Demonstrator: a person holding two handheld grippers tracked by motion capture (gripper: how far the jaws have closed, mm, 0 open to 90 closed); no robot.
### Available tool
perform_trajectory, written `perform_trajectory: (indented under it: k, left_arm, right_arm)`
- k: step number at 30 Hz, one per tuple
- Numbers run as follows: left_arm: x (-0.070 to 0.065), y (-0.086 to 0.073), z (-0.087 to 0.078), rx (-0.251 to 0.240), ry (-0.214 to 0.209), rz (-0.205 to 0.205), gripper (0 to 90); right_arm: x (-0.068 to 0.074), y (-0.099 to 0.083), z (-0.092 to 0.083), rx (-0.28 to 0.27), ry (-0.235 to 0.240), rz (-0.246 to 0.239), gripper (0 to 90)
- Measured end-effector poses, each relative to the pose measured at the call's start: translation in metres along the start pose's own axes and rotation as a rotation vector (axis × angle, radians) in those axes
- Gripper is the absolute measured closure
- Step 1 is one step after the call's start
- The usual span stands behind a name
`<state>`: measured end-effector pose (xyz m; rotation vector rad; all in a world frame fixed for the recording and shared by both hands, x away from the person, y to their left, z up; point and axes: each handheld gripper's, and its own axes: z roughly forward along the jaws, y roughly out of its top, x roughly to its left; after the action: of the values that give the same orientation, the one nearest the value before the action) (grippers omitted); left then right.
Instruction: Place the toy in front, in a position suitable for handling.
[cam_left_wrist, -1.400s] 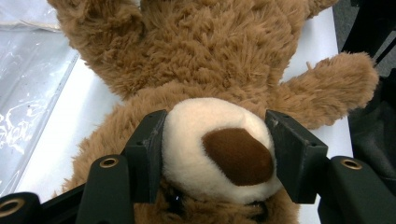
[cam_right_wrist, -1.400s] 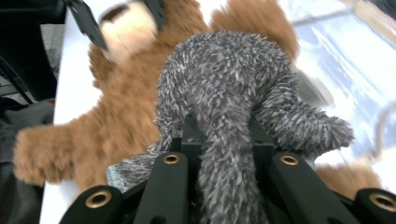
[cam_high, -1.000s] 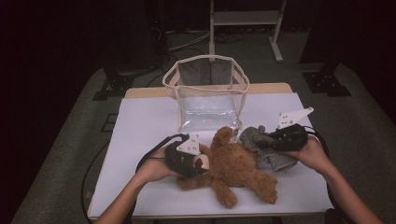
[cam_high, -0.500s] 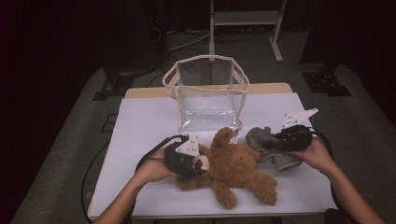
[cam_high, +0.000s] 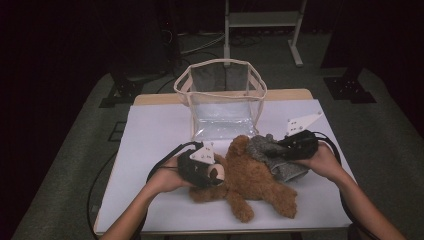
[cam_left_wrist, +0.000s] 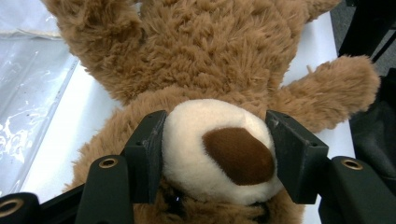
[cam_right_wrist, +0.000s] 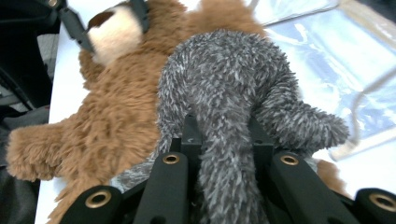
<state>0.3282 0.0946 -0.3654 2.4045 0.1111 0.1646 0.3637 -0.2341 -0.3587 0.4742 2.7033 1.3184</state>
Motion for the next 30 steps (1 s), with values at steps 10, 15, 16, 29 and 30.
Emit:
perform_trajectory:
  k: [10, 15, 16, 29, 30]
  left_arm:
    - [0.009, 0.003, 0.002, -0.007, 0.022, -0.043, 40.8]
    - [0.012, 0.003, 0.004, -0.016, 0.019, -0.056, 41.0]
    - [0.013, 0.003, 0.005, -0.018, 0.019, -0.059, 41.0]
    - [0.01, 0.003, -0.002, -0.033, 0.019, -0.04, 38.7]
    - [0.009, 0.003, -0.005, -0.042, 0.026, -0.033, 37.9]
  right_arm:
    - [0.005, -0.05, -0.015, -0.037, -0.004, 0.097, 74.3]
    - [0.009, -0.051, -0.028, -0.047, -0.006, 0.096, 74.3]
    - [0.01, -0.046, -0.028, -0.048, -0.005, 0.087, 74.3]
    - [0.01, 0.02, 0.02, 0.028, 0.055, -0.053, 74.3]
    - [0.009, 0.017, 0.019, 0.023, 0.058, -0.046, 74.3]
